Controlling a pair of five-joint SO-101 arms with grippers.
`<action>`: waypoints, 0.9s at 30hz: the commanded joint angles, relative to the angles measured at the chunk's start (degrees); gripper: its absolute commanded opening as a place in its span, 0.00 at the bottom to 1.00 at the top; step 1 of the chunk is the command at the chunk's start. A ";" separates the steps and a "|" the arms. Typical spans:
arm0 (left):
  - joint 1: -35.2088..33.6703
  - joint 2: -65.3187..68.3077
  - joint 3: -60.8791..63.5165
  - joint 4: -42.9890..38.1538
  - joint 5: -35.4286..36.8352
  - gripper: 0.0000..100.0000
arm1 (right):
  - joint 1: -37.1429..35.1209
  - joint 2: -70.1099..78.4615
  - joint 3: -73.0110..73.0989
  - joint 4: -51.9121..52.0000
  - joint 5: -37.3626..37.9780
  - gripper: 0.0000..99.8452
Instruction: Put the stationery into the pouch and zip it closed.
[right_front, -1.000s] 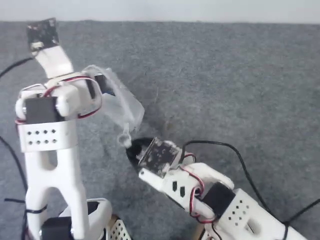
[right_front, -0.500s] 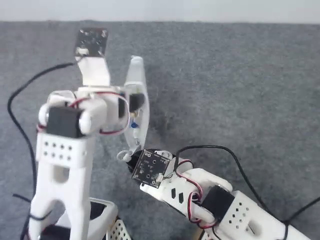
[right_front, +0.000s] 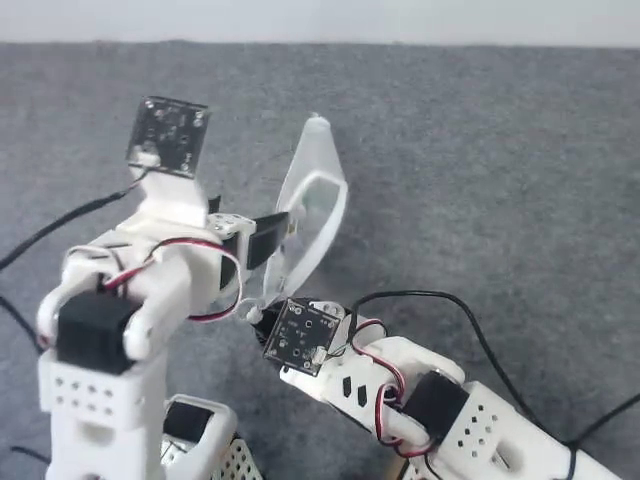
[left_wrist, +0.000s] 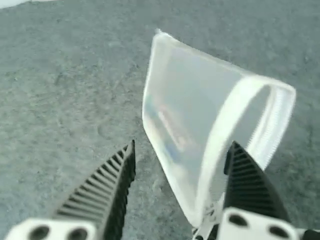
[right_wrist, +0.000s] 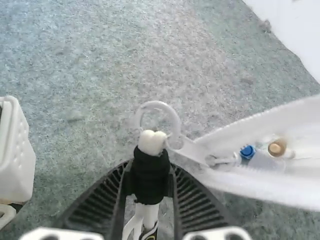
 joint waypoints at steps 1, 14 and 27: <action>-1.49 -2.37 -0.40 0.18 -0.26 0.27 | -0.13 -5.49 -3.60 0.22 0.70 0.01; -1.58 -2.46 1.80 -0.97 -3.78 0.28 | 8.92 -26.33 -3.96 4.35 -2.37 0.01; -1.14 -2.55 3.21 0.26 -10.11 0.28 | 18.33 -31.43 -4.04 1.98 -2.81 0.01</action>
